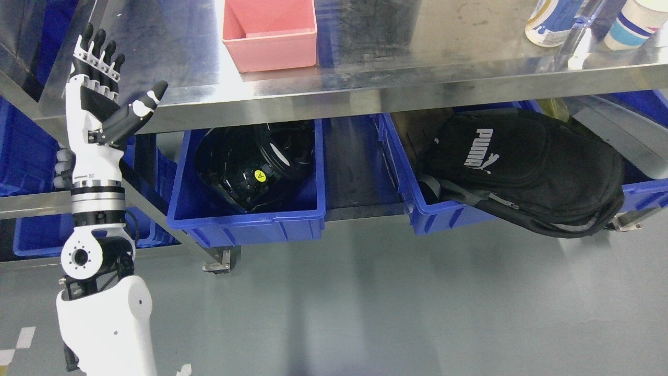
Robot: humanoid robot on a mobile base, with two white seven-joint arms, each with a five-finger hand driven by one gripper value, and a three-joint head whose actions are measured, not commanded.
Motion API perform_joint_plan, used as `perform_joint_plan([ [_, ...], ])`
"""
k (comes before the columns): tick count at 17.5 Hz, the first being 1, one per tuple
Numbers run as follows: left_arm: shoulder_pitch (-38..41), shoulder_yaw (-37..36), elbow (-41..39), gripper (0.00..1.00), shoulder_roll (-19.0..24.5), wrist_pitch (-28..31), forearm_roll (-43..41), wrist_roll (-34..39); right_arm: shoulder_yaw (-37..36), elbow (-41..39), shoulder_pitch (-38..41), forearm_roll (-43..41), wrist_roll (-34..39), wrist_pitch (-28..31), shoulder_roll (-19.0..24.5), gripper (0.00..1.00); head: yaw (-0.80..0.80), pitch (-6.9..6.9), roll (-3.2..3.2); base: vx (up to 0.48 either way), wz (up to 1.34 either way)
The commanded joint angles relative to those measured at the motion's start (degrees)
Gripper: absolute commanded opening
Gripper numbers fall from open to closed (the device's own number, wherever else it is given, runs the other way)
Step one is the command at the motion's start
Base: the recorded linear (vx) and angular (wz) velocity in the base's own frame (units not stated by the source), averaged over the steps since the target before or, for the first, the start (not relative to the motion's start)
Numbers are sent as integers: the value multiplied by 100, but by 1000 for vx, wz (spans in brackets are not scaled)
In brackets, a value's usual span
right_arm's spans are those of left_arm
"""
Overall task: Place storage box into left shelf container
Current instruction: 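Raise the left hand up toward the pink box on the shelf top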
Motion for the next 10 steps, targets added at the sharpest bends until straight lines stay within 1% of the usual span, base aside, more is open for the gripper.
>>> perform_joint_plan([
  [1, 161, -117, -5, 100, 84, -146, -9, -12, -18, -100, -44, -9, -21, -2, -100, 100, 0, 0, 0, 0, 0],
  [3, 48, -73, -5, 100, 84, -146, 0, -134, -18, -100, -44, -9, -21, -2, -100, 100, 0, 0, 0, 0, 0],
  [4, -127, -46, 3, 100, 272, -138, -9, -387, -18, -100, -44, -9, -21, -2, -100, 100, 0, 0, 0, 0, 0],
  [6, -400, -29, 134, 100, 799, -111, -9, -915, -18, -100, -44, -9, -12, -2, -100, 100, 0, 0, 0, 0, 0],
  [8, -917, -98, 493, 100, 1335, -111, -9, -1486, -18, -100, -44, -9, -21, -2, -100, 100, 0, 0, 0, 0, 0],
  [9, -1233, -151, 765, 100, 1721, -102, -26, -1767, -18, -100, -44, -9, -21, -2, -100, 100, 0, 0, 0, 0, 0],
  [10, -1550, -352, 994, 100, 2177, -102, -70, -1996, -18, -100, -44, -9, -12, -2, -100, 100, 0, 0, 0, 0, 0],
])
